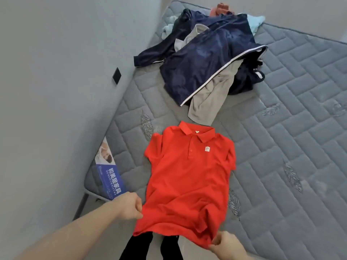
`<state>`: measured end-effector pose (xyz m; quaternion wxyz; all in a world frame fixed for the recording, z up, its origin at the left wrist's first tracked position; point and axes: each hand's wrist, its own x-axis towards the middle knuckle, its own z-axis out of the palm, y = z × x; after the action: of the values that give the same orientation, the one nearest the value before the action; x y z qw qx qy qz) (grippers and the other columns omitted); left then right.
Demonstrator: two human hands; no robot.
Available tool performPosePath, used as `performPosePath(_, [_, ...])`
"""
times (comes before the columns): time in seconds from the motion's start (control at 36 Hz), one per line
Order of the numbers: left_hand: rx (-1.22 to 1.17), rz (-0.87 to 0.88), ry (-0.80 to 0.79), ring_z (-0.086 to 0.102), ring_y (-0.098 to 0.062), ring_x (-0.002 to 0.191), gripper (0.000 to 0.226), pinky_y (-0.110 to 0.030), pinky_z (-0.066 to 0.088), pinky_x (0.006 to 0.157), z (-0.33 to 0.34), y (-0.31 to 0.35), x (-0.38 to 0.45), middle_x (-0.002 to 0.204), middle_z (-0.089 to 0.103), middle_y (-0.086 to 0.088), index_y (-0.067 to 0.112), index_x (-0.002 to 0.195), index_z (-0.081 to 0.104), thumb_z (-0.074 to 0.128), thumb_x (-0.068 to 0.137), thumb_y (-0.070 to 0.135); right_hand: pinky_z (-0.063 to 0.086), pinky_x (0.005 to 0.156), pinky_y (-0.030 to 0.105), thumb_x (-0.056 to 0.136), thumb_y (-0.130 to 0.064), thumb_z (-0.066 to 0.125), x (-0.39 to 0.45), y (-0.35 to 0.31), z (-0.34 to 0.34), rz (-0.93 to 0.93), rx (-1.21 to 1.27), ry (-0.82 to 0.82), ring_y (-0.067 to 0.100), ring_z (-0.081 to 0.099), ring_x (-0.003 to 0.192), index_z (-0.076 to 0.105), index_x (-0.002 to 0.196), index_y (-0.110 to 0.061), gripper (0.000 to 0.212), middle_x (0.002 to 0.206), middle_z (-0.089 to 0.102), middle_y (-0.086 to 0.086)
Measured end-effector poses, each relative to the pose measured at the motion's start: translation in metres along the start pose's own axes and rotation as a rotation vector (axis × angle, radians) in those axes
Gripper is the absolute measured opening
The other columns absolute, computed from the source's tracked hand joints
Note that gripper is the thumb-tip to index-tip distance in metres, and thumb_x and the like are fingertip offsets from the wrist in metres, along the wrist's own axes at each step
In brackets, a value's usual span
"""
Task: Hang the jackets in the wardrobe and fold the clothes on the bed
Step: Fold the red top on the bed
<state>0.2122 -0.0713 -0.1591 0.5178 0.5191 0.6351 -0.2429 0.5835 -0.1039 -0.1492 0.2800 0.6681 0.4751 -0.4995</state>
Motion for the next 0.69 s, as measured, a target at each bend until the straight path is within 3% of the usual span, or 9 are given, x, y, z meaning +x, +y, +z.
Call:
performPosePath(0.06, [-0.003, -0.027, 0.081, 0.067, -0.004, 0.094, 0.02, -0.019, 0.05, 0.083, -0.014, 0.001, 0.027, 0.099, 0.073, 0.015, 0.028, 0.095, 0.074, 0.072, 0.08, 0.041, 0.047, 0.076, 0.02, 0.088, -0.042, 0.065, 0.019, 0.004, -0.007, 0.032, 0.021, 0.003, 0.01, 0.066, 0.093, 0.067, 0.09, -0.031, 0.012, 0.101, 0.073, -0.007])
performPosePath(0.11, [-0.043, -0.031, 0.167, 0.068, -0.01, 0.098, 0.012, -0.019, 0.047, 0.077, -0.031, 0.003, 0.057, 0.095, 0.071, 0.014, 0.027, 0.092, 0.072, 0.069, 0.084, 0.036, 0.046, 0.079, 0.022, 0.086, -0.037, 0.069, 0.039, 0.006, -0.017, 0.054, 0.103, 0.079, 0.01, 0.068, 0.097, 0.07, 0.093, -0.027, 0.012, 0.098, 0.075, -0.008])
performPosePath(0.19, [-0.144, -0.061, 0.309, 0.067, -0.017, 0.103, 0.012, -0.024, 0.047, 0.081, -0.06, 0.007, 0.107, 0.101, 0.072, 0.007, 0.025, 0.095, 0.069, 0.071, 0.085, 0.031, 0.046, 0.092, 0.029, 0.09, -0.031, 0.073, 0.079, 0.002, -0.041, 0.088, 0.26, 0.248, 0.022, 0.066, 0.113, 0.069, 0.116, -0.015, 0.031, 0.116, 0.073, 0.003])
performPosePath(0.31, [-0.307, -0.111, 0.509, 0.061, -0.03, 0.119, 0.051, -0.039, 0.048, 0.097, -0.097, 0.017, 0.167, 0.126, 0.063, -0.011, 0.012, 0.122, 0.061, 0.078, 0.081, 0.036, 0.048, 0.097, 0.04, 0.091, -0.028, 0.074, 0.131, -0.013, -0.081, 0.096, 0.444, 0.46, 0.032, 0.065, 0.114, 0.058, 0.131, -0.005, 0.048, 0.125, 0.068, 0.013])
performPosePath(0.39, [-0.387, -0.15, 0.557, 0.054, -0.033, 0.129, 0.077, -0.043, 0.044, 0.106, -0.111, 0.028, 0.202, 0.14, 0.051, -0.016, 0.01, 0.141, 0.048, 0.081, 0.078, 0.04, 0.044, 0.103, 0.041, 0.09, -0.035, 0.074, 0.175, -0.026, -0.109, 0.111, 0.556, 0.56, 0.035, 0.061, 0.122, 0.049, 0.138, -0.004, 0.062, 0.134, 0.062, 0.016])
performPosePath(0.5, [-0.388, -0.16, 0.593, 0.05, -0.036, 0.134, 0.088, -0.046, 0.042, 0.11, -0.109, 0.036, 0.232, 0.145, 0.051, -0.013, 0.013, 0.145, 0.044, 0.084, 0.074, 0.046, 0.052, 0.099, 0.057, 0.09, -0.04, 0.071, 0.233, -0.034, -0.134, 0.158, 0.754, 0.599, 0.041, 0.07, 0.104, 0.033, 0.148, -0.007, 0.077, 0.118, 0.069, 0.022])
performPosePath(0.58, [-0.344, -0.142, 0.604, 0.054, -0.037, 0.127, 0.064, -0.044, 0.045, 0.106, -0.102, 0.034, 0.24, 0.131, 0.063, -0.009, 0.016, 0.13, 0.057, 0.082, 0.078, 0.044, 0.062, 0.079, 0.054, 0.092, -0.038, 0.069, 0.259, -0.036, -0.144, 0.212, 0.849, 0.61, 0.034, 0.072, 0.07, 0.038, 0.144, -0.01, 0.067, 0.085, 0.07, 0.013])
performPosePath(0.67, [-0.42, -0.011, 0.518, 0.066, -0.03, 0.11, 0.031, -0.042, 0.05, 0.097, -0.1, 0.027, 0.243, 0.114, 0.073, -0.008, 0.014, 0.114, 0.067, 0.076, 0.088, 0.027, 0.061, 0.053, 0.039, 0.089, -0.036, 0.074, 0.269, -0.034, -0.152, 0.256, 0.847, 0.618, 0.026, 0.065, 0.057, 0.058, 0.129, -0.01, 0.051, 0.098, 0.069, 0.012])
performPosePath(0.69, [-0.467, 0.008, 0.514, 0.068, -0.029, 0.107, 0.026, -0.042, 0.051, 0.096, -0.102, 0.025, 0.243, 0.111, 0.074, -0.008, 0.013, 0.113, 0.068, 0.074, 0.09, 0.023, 0.061, 0.055, 0.039, 0.089, -0.034, 0.075, 0.269, -0.031, -0.155, 0.25, 0.839, 0.642, 0.028, 0.066, 0.059, 0.065, 0.12, -0.008, 0.041, 0.095, 0.069, 0.013])
